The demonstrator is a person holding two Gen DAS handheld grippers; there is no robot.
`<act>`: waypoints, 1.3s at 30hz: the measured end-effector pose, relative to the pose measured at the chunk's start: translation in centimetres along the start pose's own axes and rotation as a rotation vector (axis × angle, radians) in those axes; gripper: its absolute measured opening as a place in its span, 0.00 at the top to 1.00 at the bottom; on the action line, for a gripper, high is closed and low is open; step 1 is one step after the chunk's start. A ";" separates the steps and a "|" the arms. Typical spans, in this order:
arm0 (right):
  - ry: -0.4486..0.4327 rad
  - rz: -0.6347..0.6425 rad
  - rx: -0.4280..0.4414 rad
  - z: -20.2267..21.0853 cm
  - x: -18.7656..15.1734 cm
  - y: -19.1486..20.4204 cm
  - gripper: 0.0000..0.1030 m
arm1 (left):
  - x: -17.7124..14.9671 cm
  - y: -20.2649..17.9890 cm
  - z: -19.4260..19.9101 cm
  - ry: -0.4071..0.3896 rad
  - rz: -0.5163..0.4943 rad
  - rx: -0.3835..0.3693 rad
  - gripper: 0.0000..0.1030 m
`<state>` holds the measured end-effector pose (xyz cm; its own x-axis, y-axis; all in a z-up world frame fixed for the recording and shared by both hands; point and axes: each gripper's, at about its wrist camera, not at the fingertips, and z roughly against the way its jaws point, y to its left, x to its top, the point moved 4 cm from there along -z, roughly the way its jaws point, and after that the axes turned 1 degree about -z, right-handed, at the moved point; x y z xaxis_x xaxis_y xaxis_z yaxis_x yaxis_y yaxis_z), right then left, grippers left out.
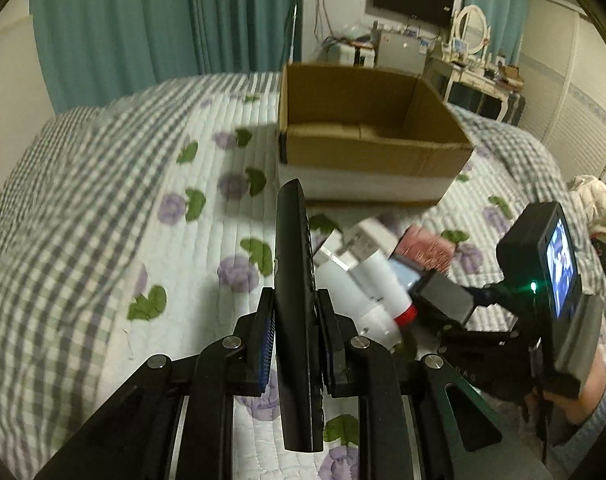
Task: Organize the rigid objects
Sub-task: 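Carry remote and power bank over the cardboard box and open both tools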
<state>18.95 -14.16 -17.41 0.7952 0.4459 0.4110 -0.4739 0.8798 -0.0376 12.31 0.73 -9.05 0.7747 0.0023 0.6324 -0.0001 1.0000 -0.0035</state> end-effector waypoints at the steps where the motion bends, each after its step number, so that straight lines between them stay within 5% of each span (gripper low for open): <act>1: -0.023 0.001 0.005 0.7 0.0 0.2 0.61 | 0.3 -0.1 0.5 -0.013 -0.005 -0.003 0.81; 12: -0.240 -0.012 -0.012 8.1 1.8 0.0 0.62 | 5.3 -0.1 1.6 -0.095 -0.043 -0.047 0.81; 22: -0.525 -0.049 -0.069 17.9 11.8 -3.6 0.62 | 15.3 -1.4 0.4 -0.189 -0.046 -0.062 0.81; 29: -0.575 -0.117 -0.080 15.7 17.4 -6.0 0.62 | 18.5 -1.7 -5.4 -0.143 -0.013 -0.066 0.81; 39: -0.504 -0.144 -0.077 8.7 19.0 -8.0 0.62 | 18.1 -3.6 -13.4 -0.056 -0.077 -0.050 0.81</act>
<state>34.56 -14.12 -1.36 0.5610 0.2018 0.8029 -0.3294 0.9442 -0.0071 34.81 -2.88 -8.03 0.7345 -0.0729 0.6747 0.0906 0.9958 0.0090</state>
